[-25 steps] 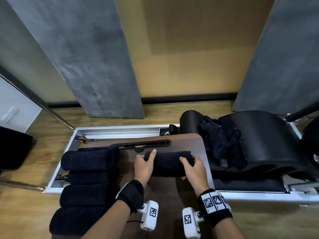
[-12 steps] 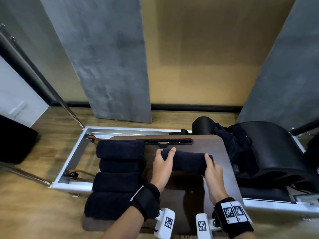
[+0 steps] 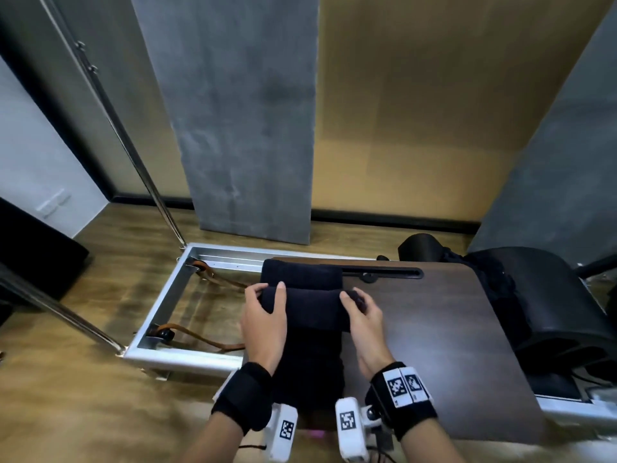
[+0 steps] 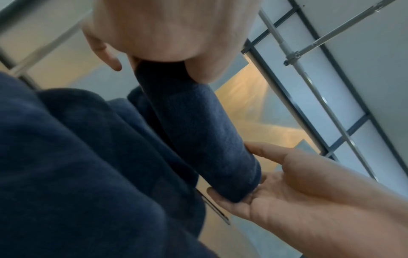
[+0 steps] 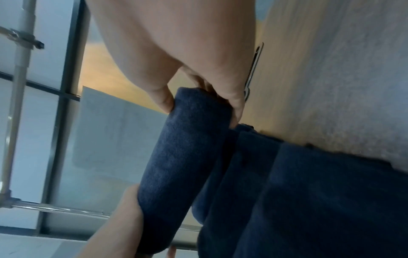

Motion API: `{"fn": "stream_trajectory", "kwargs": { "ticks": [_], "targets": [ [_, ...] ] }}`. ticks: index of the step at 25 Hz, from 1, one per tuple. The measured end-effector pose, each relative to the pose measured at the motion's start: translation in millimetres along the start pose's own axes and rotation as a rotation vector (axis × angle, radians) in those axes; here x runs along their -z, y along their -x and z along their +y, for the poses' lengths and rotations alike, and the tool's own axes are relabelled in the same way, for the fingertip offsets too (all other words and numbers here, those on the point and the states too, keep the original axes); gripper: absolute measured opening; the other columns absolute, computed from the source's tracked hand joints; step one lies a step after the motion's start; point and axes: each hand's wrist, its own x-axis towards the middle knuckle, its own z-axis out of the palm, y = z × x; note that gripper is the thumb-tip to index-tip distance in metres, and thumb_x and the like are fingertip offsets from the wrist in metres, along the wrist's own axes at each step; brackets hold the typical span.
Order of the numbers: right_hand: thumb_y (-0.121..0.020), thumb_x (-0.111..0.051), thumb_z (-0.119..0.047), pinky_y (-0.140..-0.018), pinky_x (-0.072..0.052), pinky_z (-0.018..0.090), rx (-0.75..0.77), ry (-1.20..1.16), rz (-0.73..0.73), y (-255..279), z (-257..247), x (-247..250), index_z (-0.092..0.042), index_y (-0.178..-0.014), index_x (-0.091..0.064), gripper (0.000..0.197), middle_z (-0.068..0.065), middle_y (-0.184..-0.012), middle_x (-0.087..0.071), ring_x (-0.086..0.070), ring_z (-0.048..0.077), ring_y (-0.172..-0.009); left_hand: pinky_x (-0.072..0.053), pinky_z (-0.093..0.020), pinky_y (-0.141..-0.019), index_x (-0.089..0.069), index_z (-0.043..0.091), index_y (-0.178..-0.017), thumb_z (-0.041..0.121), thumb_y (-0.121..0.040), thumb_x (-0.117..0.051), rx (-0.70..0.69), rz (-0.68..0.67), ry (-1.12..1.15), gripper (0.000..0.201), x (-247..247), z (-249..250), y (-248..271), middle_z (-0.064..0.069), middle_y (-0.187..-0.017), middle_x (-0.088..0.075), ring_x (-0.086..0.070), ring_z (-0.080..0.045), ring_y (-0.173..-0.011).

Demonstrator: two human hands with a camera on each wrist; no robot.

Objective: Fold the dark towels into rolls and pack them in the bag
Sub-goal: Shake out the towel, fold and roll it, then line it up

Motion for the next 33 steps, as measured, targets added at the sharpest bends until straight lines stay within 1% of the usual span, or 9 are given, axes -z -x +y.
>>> {"fn": "stream_trajectory", "kwargs": {
  "ticks": [3,8,13,17,20,24,27,29,33],
  "targets": [
    [-0.101,-0.066,-0.034,-0.118,-0.043,0.047,-0.003,0.197,0.072,6.8,16.4,-16.7,-0.019,-0.154,-0.045,0.059,0.003,-0.151,-0.054,-0.052,0.021,-0.138,-0.049,-0.04,-0.104,-0.055,0.019,-0.129,0.057,-0.098,-0.062,0.041,-0.021,-0.063,0.049,6.7,-20.3,-9.7,0.0,-0.125,-0.061,-0.058,-0.021,-0.118],
    [-0.108,-0.053,-0.037,-0.119,-0.041,0.042,0.054,0.202,0.082,18.2,28.7,-26.9,-0.024,-0.152,-0.051,0.046,-0.004,-0.147,-0.06,-0.054,0.015,-0.137,-0.05,-0.032,-0.101,-0.06,0.033,-0.133,0.067,-0.101,-0.05,0.048,-0.187,0.152,0.048,11.4,-44.9,-0.8,0.014,-0.124,-0.068,-0.063,-0.005,-0.117],
    [-0.106,-0.05,-0.046,-0.117,-0.044,0.045,0.023,0.283,0.038,21.8,31.1,-41.0,-0.029,-0.148,-0.055,0.045,-0.007,-0.139,-0.064,-0.058,0.014,-0.13,-0.047,-0.031,-0.096,-0.054,0.039,-0.14,0.061,-0.101,-0.055,0.066,-0.249,0.157,0.044,11.9,-51.1,0.8,0.017,-0.125,-0.069,-0.064,-0.008,-0.118],
    [-0.107,-0.054,-0.042,-0.117,-0.045,0.042,-0.001,0.266,-0.006,19.0,22.2,-25.8,-0.032,-0.14,-0.061,0.036,-0.006,-0.14,-0.065,-0.06,0.012,-0.13,-0.048,-0.039,-0.111,-0.049,0.035,-0.146,0.063,-0.1,-0.056,0.057,-0.352,0.15,0.054,22.1,-47.8,-4.0,0.012,-0.137,-0.064,-0.06,-0.012,-0.129],
    [-0.106,-0.054,-0.045,-0.125,-0.032,0.039,-0.034,0.289,-0.027,18.4,13.4,-3.1,-0.025,-0.158,-0.041,0.058,-0.006,-0.158,-0.046,-0.042,0.015,-0.148,-0.035,-0.046,-0.124,-0.037,0.024,-0.159,0.054,-0.101,-0.06,0.064,-0.23,0.048,0.069,31.2,-37.6,-5.9,-0.001,-0.16,-0.043,-0.042,-0.022,-0.148],
    [-0.107,-0.054,-0.041,-0.118,-0.033,0.03,-0.002,0.313,-0.012,23.4,6.8,41.8,-0.019,-0.156,-0.045,0.055,-0.005,-0.154,-0.049,-0.042,0.011,-0.144,-0.052,-0.038,-0.096,-0.061,0.035,-0.121,0.042,-0.104,-0.06,-0.108,0.108,0.1,0.018,38.2,-17.1,16.5,0.014,-0.117,-0.06,-0.059,-0.007,-0.109],
    [-0.107,-0.056,-0.034,-0.102,-0.039,0.025,-0.012,0.337,-0.001,31.1,5.7,89.2,-0.017,-0.136,-0.064,0.035,-0.006,-0.132,-0.065,-0.056,0.012,-0.129,-0.055,-0.03,-0.074,-0.066,0.037,-0.097,0.042,-0.106,-0.055,-0.273,-0.101,0.064,0.015,13.5,-4.7,46.5,0.015,-0.086,-0.069,-0.067,-0.005,-0.082],
    [-0.106,-0.059,-0.028,-0.098,-0.045,0.028,-0.022,0.386,-0.022,37.2,6.1,122.7,-0.013,-0.122,-0.072,0.026,-0.001,-0.117,-0.072,-0.063,0.019,-0.12,-0.057,-0.032,-0.071,-0.069,0.035,-0.09,0.037,-0.106,-0.059,-0.297,-0.298,0.005,0.019,-15.3,0.9,67.2,0.011,-0.078,-0.07,-0.068,-0.007,-0.074],
    [-0.105,-0.06,-0.021,-0.092,-0.057,0.033,-0.089,0.373,0.008,53.9,8.8,212.1,-0.008,-0.115,-0.073,0.021,0.01,-0.112,-0.074,-0.069,0.021,-0.105,-0.061,-0.044,-0.074,-0.07,0.03,-0.081,0.033,-0.104,-0.062,-0.275,-0.59,-0.163,0.025,-88.4,7.6,127.4,0.009,-0.073,-0.073,-0.069,-0.008,-0.068]
  ]
}}
